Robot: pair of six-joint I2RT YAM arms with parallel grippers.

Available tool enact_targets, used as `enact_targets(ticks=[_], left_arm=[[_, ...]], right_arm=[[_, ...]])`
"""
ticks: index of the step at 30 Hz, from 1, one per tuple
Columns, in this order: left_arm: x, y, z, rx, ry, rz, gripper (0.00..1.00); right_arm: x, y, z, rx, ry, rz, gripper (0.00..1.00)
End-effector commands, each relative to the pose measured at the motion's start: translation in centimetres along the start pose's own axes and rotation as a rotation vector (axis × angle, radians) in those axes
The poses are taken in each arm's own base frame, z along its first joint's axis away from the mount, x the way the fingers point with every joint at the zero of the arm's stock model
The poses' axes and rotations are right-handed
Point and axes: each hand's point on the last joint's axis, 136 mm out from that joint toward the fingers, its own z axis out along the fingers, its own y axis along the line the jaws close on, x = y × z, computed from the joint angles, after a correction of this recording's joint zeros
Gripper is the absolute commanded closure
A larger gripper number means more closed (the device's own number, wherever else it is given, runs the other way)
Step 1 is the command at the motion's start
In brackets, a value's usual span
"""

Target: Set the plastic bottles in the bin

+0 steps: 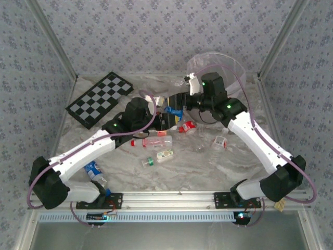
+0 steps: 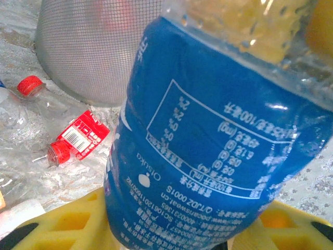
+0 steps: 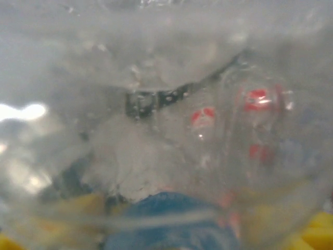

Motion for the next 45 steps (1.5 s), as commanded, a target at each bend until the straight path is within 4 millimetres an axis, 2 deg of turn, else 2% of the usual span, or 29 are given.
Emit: enact_targets(ticks=[1,4,9,14,16,17,20,24,26,29,31,34,39,45], left_arm=[[-1.0,-1.3,-0.9,0.034,-0.039,0.036,0.54],[-1.1,-1.1,-0.8,0.022,-0.041,0.039,0.51],[-1.0,-0.1,-1.1,-0.036,-0.032,0.042,0.2],[-0.3,2.1,-2.4,-0.136,-0.023,0.045,0.03],[0.2,3.3,-3.2,-0.181,-0.016,0.04,0.0],[0.6,4.0,-3.6,-0.212,-0.013,0.035,0.0],[1.7,7.0,-5.7,-0.353,-0.012,-0.004,0.0],[3.6,10.5,-9.0,-0.534,-0.021,-0.053,0.0],[4.4,11.7,-10.4,-0.581,-0.034,-0.082,0.0],[5.3,12.3,-11.6,-0.594,-0.054,-0.112,0.0],[5.9,12.8,-12.6,-0.616,-0.057,-0.131,0.0],[7.2,13.7,-14.1,-0.661,-0.036,-0.159,0.0],[9.1,14.9,-15.8,-0.711,-0.021,-0.214,0.0],[9.6,15.1,-16.3,-0.711,-0.025,-0.229,0.0]], right_arm=[[-0.4,0.3,-0.2,-0.018,-0.012,-0.002,0.38],[-0.6,0.2,-0.4,-0.009,-0.017,-0.006,0.42],[-2.0,0.1,-2.1,0.051,-0.041,-0.054,0.48],[-5.2,-1.0,-5.6,0.192,-0.103,-0.127,0.49],[-7.2,-1.6,-7.1,0.233,-0.157,-0.128,0.5],[-7.5,-2.2,-7.8,0.259,-0.156,-0.118,0.51],[-10.5,-4.4,-10.3,0.348,-0.23,-0.118,0.55],[-13.1,-8.6,-12.4,0.463,-0.255,-0.071,0.59],[-14.3,-10.3,-12.9,0.489,-0.269,-0.056,0.63],[-15.8,-13.4,-12.7,0.538,-0.269,-0.029,0.69],[-15.8,-16.2,-12.2,0.607,-0.214,-0.005,0.71],[-14.5,-19.7,-10.8,0.709,-0.084,0.008,0.75],[-11.4,-24.5,-7.6,0.787,0.084,0.049,0.76],[-6.6,-29.1,-4.4,0.841,0.273,0.088,0.76]])
